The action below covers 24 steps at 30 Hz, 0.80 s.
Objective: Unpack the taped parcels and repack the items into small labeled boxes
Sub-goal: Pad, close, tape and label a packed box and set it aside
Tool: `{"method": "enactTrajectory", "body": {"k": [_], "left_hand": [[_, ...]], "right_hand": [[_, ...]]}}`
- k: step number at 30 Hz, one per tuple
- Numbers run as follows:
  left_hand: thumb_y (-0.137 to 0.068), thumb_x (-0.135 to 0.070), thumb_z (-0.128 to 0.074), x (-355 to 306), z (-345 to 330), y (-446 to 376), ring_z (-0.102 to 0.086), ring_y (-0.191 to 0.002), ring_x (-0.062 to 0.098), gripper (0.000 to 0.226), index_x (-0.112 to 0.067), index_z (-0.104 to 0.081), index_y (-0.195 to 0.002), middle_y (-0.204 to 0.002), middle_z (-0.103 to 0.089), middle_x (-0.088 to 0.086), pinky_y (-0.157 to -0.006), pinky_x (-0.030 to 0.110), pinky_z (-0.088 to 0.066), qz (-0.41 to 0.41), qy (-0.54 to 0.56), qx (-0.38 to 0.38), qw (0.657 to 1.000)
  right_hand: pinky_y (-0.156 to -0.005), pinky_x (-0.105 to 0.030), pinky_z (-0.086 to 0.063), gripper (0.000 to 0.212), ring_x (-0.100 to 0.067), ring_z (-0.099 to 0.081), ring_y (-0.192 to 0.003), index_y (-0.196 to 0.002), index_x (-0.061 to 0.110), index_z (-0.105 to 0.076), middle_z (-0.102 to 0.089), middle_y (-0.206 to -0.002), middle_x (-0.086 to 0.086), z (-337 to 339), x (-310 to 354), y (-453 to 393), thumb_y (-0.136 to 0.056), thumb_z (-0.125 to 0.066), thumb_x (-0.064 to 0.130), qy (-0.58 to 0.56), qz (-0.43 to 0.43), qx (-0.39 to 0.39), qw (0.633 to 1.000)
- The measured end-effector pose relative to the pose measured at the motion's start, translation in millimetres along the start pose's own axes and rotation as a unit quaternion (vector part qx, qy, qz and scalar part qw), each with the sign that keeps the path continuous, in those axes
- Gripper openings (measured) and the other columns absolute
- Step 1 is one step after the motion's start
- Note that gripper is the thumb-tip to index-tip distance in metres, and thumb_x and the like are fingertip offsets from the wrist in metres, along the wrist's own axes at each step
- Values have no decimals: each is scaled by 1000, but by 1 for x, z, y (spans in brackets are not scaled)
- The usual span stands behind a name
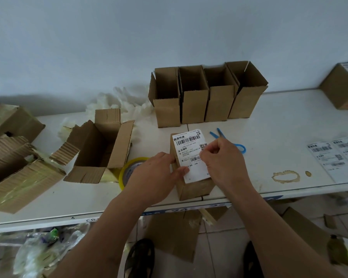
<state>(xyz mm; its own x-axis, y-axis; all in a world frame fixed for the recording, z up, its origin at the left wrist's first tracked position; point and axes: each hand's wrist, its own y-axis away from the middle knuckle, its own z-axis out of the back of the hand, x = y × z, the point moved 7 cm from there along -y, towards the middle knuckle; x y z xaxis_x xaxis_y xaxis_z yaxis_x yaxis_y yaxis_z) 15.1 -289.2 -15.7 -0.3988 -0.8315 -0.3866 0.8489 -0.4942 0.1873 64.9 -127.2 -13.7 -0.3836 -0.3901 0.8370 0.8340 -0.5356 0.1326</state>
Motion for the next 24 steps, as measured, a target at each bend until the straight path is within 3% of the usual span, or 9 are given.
{"method": "enactTrajectory", "body": {"k": [5, 9, 14, 18, 24], "left_hand": [[-95, -59, -45, 1, 0, -1, -57, -111, 12, 52, -25, -51, -134, -131, -56, -6, -75, 23, -44, 9, -10, 0, 1000], [-96, -58, -45, 4, 0, -2, -56, -110, 11, 51, -25, -50, -134, -132, -56, -6, -74, 22, -41, 17, -7, 8, 1000], [-97, -57, -43, 4, -3, -1, -50, -88, 6, 45, -26, -54, -127, -123, -59, -6, -60, 18, -39, 17, 1, 25, 1000], [-98, -57, -42, 3, -4, -1, -51, -83, 6, 43, -25, -55, -123, -110, -58, -8, -56, 15, -38, 18, 6, 29, 999], [-98, -58, -39, 1, -9, 0, -56, -92, 9, 46, -25, -55, -124, -118, -60, -5, -66, 21, -47, 8, 34, 42, 999]], "right_hand": [[-54, -13, -45, 7, -8, -59, -78, -96, 20, -56, -59, -89, 10, 0, 4, 0, -93, -63, 22, 35, 19, 15, 999], [-64, -19, -55, 13, -12, -62, -86, -98, 21, -53, -60, -99, 7, -2, 5, 1, -92, -64, 23, 65, 28, 22, 997], [-59, -14, -49, 14, -12, -61, -87, -99, 22, -52, -59, -102, 8, -2, 3, -1, -92, -64, 24, 76, 23, 23, 997], [-59, -13, -47, 15, -13, -61, -94, -101, 22, -51, -59, -109, 7, -3, 1, -1, -93, -64, 24, 83, 18, 31, 996], [-58, -14, -45, 7, -8, -59, -81, -96, 24, -54, -61, -100, 11, 1, 0, -1, -95, -60, 25, 74, 18, 20, 997]]}}
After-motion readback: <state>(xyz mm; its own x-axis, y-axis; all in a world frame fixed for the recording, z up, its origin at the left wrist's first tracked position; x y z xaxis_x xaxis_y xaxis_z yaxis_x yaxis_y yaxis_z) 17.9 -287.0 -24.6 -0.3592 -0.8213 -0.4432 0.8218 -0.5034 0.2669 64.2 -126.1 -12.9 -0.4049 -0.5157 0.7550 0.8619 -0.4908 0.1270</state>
